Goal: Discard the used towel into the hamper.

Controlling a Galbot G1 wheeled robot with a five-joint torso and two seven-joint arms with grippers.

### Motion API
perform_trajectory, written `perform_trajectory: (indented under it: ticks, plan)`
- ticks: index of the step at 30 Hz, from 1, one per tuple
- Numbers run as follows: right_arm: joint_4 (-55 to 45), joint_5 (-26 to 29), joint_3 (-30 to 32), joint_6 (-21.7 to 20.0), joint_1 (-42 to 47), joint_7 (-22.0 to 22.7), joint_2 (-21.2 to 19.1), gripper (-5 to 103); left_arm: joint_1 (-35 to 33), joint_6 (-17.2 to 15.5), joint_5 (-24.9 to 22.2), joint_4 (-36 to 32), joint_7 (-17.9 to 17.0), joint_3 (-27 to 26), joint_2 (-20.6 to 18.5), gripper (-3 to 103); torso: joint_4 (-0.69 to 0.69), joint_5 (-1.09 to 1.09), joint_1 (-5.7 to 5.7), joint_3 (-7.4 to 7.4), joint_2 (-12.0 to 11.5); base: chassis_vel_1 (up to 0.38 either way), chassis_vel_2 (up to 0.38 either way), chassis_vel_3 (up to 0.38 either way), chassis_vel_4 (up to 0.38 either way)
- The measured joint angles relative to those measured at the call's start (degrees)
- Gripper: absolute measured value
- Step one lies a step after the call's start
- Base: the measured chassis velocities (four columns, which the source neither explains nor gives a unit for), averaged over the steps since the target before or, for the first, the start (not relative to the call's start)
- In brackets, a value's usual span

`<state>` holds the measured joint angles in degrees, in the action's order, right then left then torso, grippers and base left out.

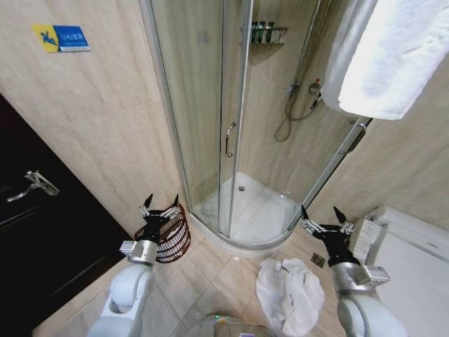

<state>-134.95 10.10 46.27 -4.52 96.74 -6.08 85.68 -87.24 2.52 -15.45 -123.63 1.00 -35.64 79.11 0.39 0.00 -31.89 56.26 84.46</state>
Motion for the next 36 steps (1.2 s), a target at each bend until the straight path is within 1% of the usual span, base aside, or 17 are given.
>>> perform_trajectory:
  ticks: [11, 20, 24, 36]
  plan:
    - [-1.18, -0.46, -0.54, -0.30, 0.88, -0.36, 0.57, 100, -0.17, 0.47, -0.06, 0.18, 0.11, -0.18, -0.07, 100, 0.00, 0.00, -0.01, 0.00, -0.02, 0.000, 0.000, 0.000, 0.000]
    - [-1.53, -0.47, -0.20, 0.01, 1.17, -0.30, 0.58, 100, -0.53, 1.29, -0.20, 0.30, 0.11, -0.22, -0.01, 100, 0.00, 0.00, 0.05, -0.02, -0.01, 0.107, -0.105, -0.097, 0.116]
    - [-1.53, -0.45, -0.29, 0.21, 1.24, -0.29, 0.72, 100, -0.67, 1.31, -0.27, 0.26, 0.10, -0.25, -0.03, 100, 0.00, 0.00, 0.08, -0.03, 0.01, 0.079, -0.098, -0.068, 0.075]
    - [-1.36, -0.26, -0.33, 0.86, 1.37, -0.32, 0.84, 100, -1.01, 1.02, -0.72, 0.22, -0.12, -0.31, 0.09, 100, 0.00, 0.00, -0.02, 0.00, -0.03, -0.014, 0.009, 0.010, -0.009]
